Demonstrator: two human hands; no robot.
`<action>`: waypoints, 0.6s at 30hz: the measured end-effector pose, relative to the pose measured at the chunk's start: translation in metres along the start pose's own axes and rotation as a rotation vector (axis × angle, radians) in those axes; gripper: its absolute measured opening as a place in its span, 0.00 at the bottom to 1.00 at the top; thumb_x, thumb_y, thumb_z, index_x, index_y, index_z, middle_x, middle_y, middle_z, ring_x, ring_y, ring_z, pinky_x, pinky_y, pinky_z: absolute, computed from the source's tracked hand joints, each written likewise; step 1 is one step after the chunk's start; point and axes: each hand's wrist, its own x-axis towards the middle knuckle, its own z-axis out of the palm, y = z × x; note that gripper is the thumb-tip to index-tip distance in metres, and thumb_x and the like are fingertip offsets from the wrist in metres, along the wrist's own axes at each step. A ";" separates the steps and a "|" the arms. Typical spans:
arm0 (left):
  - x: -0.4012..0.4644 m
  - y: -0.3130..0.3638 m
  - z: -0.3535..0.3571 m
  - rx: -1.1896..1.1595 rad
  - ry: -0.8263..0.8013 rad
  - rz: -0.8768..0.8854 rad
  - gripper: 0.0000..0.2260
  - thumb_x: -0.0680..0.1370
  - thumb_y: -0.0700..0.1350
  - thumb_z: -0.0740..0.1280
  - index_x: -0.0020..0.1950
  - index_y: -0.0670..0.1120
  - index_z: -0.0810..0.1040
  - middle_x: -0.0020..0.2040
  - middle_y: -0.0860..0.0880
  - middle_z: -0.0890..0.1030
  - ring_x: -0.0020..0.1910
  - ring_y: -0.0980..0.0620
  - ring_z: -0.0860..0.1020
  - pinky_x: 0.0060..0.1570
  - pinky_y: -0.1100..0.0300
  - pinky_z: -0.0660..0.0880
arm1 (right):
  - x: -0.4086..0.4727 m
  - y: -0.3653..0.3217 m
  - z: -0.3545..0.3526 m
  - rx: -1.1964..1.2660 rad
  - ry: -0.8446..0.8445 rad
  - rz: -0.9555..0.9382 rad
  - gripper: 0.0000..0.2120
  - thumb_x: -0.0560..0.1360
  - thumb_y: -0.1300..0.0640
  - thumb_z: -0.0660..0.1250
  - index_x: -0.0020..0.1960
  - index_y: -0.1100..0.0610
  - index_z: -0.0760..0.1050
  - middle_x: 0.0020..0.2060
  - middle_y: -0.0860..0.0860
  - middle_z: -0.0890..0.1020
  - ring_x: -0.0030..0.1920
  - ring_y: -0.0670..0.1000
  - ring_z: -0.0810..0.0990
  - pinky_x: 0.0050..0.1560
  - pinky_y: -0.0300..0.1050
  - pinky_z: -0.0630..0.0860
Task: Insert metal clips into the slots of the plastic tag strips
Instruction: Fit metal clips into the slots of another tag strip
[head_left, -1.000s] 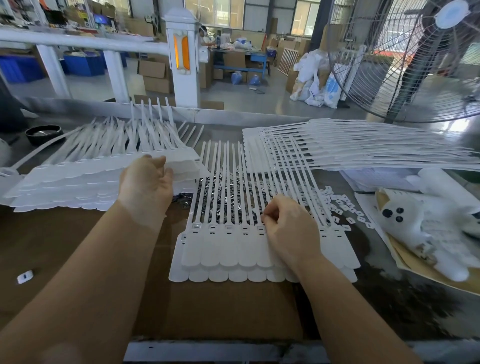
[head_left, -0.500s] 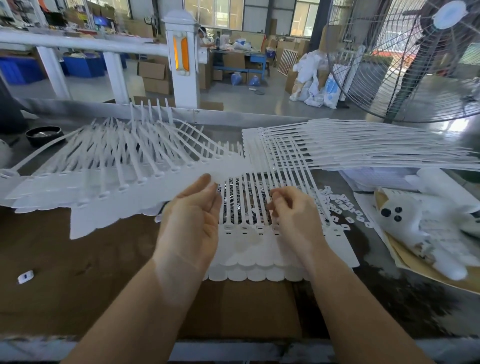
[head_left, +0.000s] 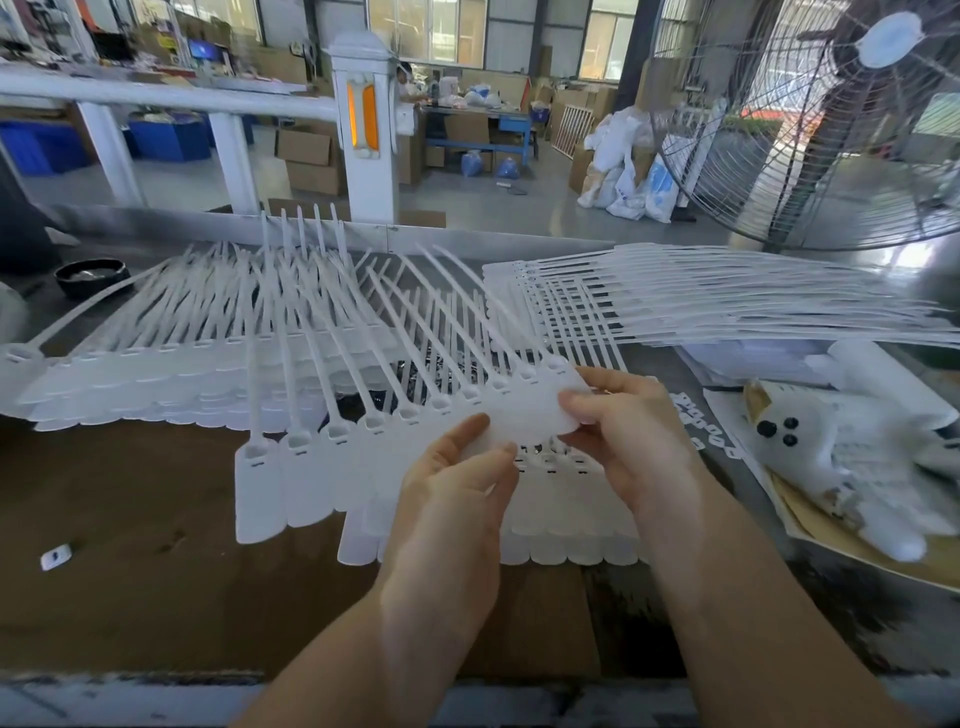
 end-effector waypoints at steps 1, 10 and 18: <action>0.000 -0.001 0.000 0.001 0.018 0.001 0.13 0.74 0.29 0.64 0.54 0.43 0.76 0.33 0.48 0.84 0.38 0.53 0.83 0.52 0.60 0.77 | -0.001 0.000 -0.003 0.018 0.014 0.020 0.10 0.72 0.70 0.67 0.48 0.57 0.75 0.43 0.54 0.81 0.36 0.49 0.83 0.31 0.40 0.78; 0.005 -0.001 -0.016 0.187 0.092 0.132 0.16 0.74 0.31 0.66 0.52 0.52 0.77 0.52 0.44 0.75 0.58 0.45 0.76 0.66 0.50 0.67 | -0.003 -0.006 -0.050 0.094 0.138 0.074 0.12 0.72 0.73 0.64 0.51 0.60 0.73 0.46 0.57 0.79 0.44 0.56 0.80 0.29 0.43 0.78; 0.024 0.004 -0.028 0.360 0.067 0.209 0.19 0.65 0.39 0.73 0.53 0.54 0.75 0.67 0.42 0.69 0.63 0.43 0.72 0.67 0.47 0.66 | 0.000 -0.004 -0.073 -0.009 0.237 0.067 0.14 0.73 0.74 0.62 0.51 0.58 0.71 0.43 0.54 0.76 0.40 0.54 0.78 0.29 0.44 0.76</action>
